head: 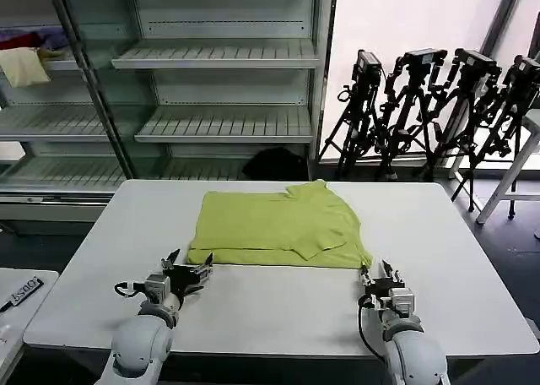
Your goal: Fold and organize the clothes.
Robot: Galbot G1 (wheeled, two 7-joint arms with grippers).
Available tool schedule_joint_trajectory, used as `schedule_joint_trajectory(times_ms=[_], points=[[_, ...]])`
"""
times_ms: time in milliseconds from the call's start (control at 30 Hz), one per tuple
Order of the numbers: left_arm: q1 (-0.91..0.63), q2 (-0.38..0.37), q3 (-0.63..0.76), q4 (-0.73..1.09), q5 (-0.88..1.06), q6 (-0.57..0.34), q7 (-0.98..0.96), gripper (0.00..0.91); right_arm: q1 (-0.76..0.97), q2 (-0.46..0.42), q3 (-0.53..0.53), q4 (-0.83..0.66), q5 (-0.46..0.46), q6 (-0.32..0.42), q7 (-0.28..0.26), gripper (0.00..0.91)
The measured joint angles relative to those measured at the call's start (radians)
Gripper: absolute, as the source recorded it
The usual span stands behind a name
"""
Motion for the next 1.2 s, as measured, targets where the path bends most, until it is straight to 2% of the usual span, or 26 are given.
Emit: schedule_joint_trajectory(times_ms=[33,67,100,167,767,1200], points=[[0.000,0.000,0.000,0.002,0.002,0.000,0.000,0.756,0.000,0.000,-0.001,-0.001,-0.001,-0.001,-0.001,0.000],[0.000,0.000,0.000,0.003,0.003,0.000,0.000,0.443,0.001,0.000,-0.001,-0.003,-0.002,-0.001,-0.002,0.000],[0.000,0.001,-0.001,0.004,0.004,0.000,0.001,0.252,0.001,-0.001,-0.003,-0.003,-0.002,-0.001,-0.003,0.000],[0.001,0.002,-0.002,0.004,0.005,0.000,0.004,0.020,0.001,0.000,-0.005,-0.003,-0.003,-0.002,-0.004,0.000],[0.016,0.014,0.005,-0.003,0.020,0.004,0.043,0.000,-0.018,-0.006,-0.011,0.037,0.013,-0.022,-0.005,0.000],[0.092,0.055,-0.028,-0.112,-0.014,0.017,0.059,0.000,-0.113,-0.015,-0.019,0.189,0.077,-0.038,0.026,0.000]])
